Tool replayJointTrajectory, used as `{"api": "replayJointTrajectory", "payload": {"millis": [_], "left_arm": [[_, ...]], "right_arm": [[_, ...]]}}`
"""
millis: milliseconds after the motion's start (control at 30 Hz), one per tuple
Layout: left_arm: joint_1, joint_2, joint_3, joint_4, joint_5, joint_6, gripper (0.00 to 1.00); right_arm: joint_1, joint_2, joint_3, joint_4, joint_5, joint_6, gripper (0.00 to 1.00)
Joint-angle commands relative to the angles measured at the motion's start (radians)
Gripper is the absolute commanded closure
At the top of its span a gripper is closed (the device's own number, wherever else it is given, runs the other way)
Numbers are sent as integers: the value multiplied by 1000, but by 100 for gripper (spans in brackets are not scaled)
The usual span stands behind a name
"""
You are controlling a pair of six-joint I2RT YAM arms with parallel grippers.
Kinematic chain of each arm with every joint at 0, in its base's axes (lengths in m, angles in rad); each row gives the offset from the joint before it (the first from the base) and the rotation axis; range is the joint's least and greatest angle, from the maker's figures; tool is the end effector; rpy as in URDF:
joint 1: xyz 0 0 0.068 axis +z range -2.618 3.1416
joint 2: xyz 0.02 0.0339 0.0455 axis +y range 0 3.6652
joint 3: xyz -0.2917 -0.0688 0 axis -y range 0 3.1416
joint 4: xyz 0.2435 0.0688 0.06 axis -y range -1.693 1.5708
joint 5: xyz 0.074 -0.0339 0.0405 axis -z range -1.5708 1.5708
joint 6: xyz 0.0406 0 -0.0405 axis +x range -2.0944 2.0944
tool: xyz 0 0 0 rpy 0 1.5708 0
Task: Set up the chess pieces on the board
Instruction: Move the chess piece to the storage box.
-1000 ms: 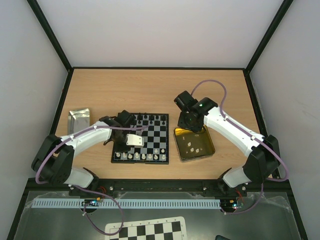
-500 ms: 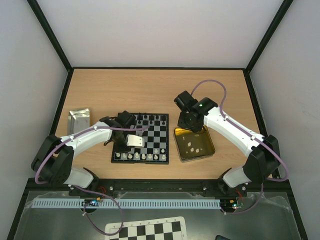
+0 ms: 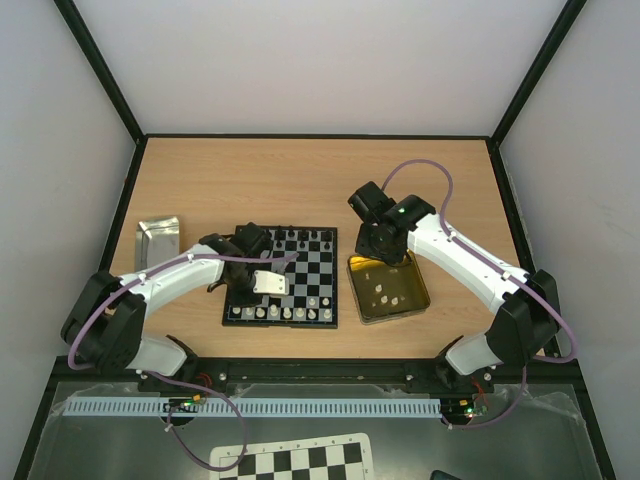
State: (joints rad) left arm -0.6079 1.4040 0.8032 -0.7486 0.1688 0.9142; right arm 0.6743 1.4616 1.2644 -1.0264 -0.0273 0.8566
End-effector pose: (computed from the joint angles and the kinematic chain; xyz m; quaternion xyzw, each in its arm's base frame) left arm 0.1860 -0.1378 0.2018 0.6898 0.7107 -0.0660 0.1216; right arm 0.2163 0.1743 0.3068 0.0873 0.9810 0.1294 0.1152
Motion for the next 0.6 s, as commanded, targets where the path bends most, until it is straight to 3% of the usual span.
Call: {"api": "replayJointTrajectory", "payload": {"millis": [0, 300, 567], "left_arm": [[-8, -16, -11, -26, 20, -4, 92], [-15, -18, -7, -24, 15, -21, 84], [-17, -27, -10, -14, 3, -26, 82]], "right_arm": [[-4, -6, -11, -2, 17, 2, 61], [-4, -14, -22, 0, 17, 4, 61], [-4, -16, -26, 6, 13, 7, 61]]}}
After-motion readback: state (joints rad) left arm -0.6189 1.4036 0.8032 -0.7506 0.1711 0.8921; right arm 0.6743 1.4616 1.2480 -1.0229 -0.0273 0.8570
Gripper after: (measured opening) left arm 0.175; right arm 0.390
